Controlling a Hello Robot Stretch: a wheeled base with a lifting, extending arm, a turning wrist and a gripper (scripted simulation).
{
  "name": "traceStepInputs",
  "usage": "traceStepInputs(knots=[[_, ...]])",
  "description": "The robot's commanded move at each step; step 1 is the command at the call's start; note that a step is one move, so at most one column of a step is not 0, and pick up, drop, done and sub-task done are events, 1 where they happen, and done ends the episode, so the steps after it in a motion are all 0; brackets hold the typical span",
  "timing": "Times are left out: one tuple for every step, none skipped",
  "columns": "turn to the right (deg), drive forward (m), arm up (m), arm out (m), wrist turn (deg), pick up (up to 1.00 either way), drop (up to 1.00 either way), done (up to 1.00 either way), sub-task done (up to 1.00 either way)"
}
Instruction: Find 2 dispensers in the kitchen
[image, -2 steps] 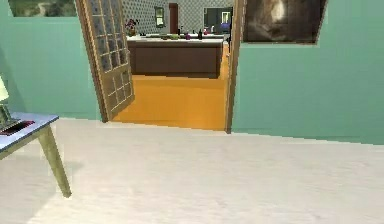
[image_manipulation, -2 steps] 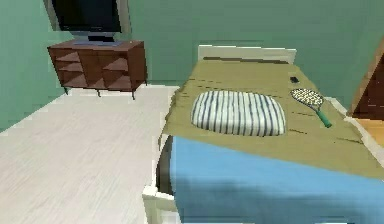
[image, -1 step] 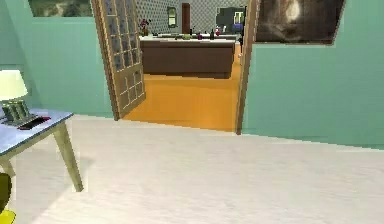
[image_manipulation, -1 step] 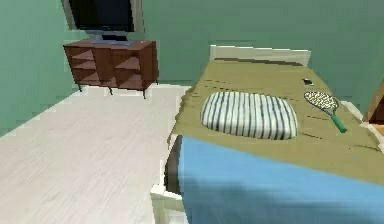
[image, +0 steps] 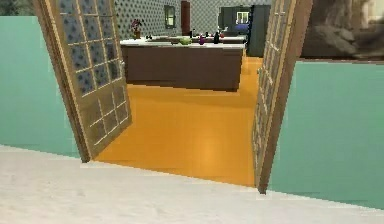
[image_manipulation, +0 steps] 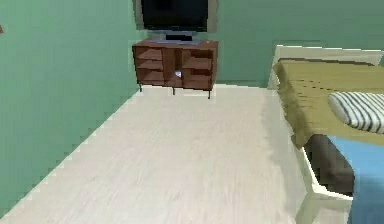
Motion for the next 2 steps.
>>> traceStepInputs(knots=[[-3.0,0.0,0.0,0.0,0.0,0.0,0.0,0.0,0.0],[0.0,1.0,0.0,0.0,0.0,0.0,0.0,0.0,0.0]])
